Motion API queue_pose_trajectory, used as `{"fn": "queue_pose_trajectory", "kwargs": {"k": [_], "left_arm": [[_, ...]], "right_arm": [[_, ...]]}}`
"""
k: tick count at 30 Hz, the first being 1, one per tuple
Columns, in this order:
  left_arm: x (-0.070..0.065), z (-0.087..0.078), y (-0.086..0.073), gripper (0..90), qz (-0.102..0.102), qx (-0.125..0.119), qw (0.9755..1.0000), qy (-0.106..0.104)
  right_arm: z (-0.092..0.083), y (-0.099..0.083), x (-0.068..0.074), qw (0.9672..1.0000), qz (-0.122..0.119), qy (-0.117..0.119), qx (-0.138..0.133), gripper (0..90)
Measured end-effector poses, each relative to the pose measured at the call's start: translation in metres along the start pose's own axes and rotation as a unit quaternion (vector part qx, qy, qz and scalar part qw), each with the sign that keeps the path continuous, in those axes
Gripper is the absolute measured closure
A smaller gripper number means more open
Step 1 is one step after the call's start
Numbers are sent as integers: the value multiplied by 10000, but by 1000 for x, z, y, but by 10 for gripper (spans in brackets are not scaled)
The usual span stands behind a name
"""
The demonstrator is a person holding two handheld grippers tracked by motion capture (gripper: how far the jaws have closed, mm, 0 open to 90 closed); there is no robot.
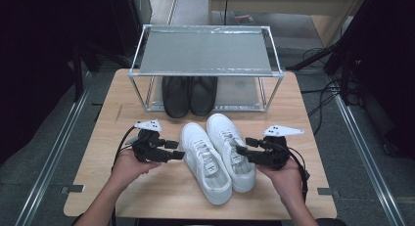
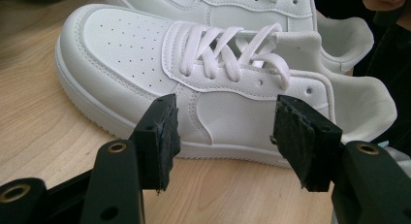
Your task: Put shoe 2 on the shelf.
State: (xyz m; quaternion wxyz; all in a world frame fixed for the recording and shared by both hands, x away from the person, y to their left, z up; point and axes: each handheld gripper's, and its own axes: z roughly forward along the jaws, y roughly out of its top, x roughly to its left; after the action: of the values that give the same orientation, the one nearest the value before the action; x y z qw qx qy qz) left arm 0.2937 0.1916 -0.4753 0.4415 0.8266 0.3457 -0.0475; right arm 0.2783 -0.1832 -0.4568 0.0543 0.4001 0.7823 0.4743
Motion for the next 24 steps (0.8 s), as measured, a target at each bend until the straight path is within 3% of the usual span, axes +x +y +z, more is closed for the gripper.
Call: {"fn": "queue_pose_trajectory", "kwargs": {"k": [4,6,9,15,19,24], "left_arm": [[1,0,1,423,3,8,10000,-30],[1,-1,1,422,-12,-9,10000,-16],[1,-1,1,421,-21,-25,10000,-21],[1,-2,1,421,-17,-35,10000,0],[1,-2,1,421,-10,-40,10000,3],[2,-2,1,421,-26,-57,10000,-4]], "right_arm": [[3,-1,11,9999,-41,-90,15,428],[2,-1,14,9999,-15,-100,-17,445],[0,0,18,9999,82,24,-73,458],[14,-2,33,9998,-32,84,156,440],[24,-3,40,9995,-163,-52,264,400],[35,-3,47,9988,-45,-179,448,367]]}}
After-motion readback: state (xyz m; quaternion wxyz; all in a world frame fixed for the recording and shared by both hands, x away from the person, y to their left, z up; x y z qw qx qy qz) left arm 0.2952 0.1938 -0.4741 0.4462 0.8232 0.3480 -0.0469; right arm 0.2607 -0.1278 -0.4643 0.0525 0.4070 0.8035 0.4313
